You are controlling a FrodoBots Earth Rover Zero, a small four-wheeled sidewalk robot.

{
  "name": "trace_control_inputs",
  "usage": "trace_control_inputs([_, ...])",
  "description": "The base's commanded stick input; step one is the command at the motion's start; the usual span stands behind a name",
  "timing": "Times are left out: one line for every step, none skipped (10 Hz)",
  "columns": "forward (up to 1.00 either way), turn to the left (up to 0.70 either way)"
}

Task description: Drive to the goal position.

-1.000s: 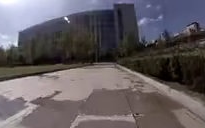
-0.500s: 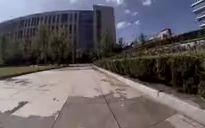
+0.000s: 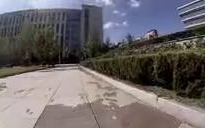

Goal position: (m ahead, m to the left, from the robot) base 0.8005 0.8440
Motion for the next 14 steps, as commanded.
trace_control_inputs([0.70, 0.00])
trace_control_inputs([0.70, 0.00])
trace_control_inputs([0.70, 0.00])
trace_control_inputs([0.70, 0.00])
trace_control_inputs([0.70, 0.00])
trace_control_inputs([0.70, 0.00])
trace_control_inputs([0.70, 0.00])
trace_control_inputs([0.70, 0.00])
trace_control_inputs([0.70, 0.00])
trace_control_inputs([0.70, 0.00])
trace_control_inputs([0.70, 0.00])
trace_control_inputs([0.70, 0.00])
trace_control_inputs([0.70, 0.00])
trace_control_inputs([0.70, 0.00])
